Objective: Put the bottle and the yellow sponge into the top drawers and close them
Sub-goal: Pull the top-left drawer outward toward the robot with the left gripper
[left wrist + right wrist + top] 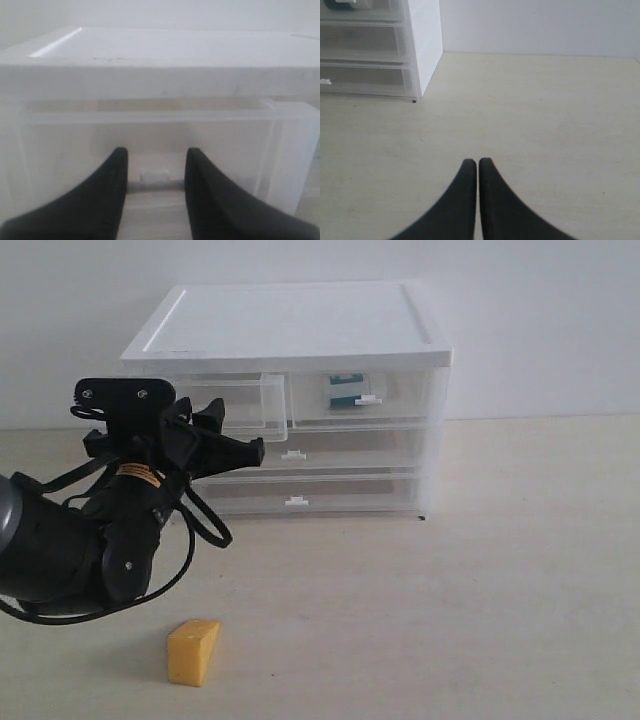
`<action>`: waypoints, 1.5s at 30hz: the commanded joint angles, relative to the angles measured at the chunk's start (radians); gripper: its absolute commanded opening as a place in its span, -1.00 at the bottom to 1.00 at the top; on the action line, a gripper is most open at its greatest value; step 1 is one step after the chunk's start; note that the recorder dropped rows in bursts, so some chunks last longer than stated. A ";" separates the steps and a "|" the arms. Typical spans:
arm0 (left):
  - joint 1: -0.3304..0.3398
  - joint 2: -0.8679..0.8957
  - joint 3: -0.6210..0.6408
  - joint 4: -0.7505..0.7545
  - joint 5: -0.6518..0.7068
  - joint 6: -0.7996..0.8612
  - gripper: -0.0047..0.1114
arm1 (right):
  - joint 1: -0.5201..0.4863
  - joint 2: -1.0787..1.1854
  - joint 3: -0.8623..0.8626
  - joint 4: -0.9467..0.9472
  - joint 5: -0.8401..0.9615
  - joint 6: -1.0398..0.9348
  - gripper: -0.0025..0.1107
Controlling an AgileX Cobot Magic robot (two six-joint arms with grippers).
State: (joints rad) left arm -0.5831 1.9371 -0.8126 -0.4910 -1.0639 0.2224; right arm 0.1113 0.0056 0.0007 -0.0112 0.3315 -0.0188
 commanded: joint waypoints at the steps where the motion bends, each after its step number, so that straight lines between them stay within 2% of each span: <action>1: -0.024 -0.058 0.058 -0.004 0.024 -0.008 -0.85 | 0.002 -0.006 -0.001 0.001 -0.008 -0.001 -0.96; 11: -0.138 -0.074 0.104 -0.128 0.017 -0.002 -0.85 | 0.002 -0.006 -0.001 0.001 -0.008 -0.001 -0.96; 19: -0.287 -0.076 0.104 -0.324 -0.032 0.152 -0.85 | 0.002 -0.006 -0.001 0.001 -0.008 -0.001 -0.96; 25: -0.355 -0.087 0.108 -0.417 -0.050 0.223 -0.85 | 0.002 -0.006 -0.001 0.001 -0.008 -0.001 -0.96; 36: -0.375 -0.163 0.217 -0.417 -0.047 0.198 -0.85 | 0.002 -0.006 -0.001 0.001 -0.008 -0.001 -0.96; 45: -0.446 -0.163 0.244 -0.479 -0.093 0.182 -0.85 | 0.002 -0.006 -0.001 0.001 -0.008 -0.001 -0.96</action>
State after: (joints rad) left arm -0.9951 1.7761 -0.5779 -0.9810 -1.1927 0.4120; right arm 0.1113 0.0056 0.0007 -0.0112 0.3315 -0.0188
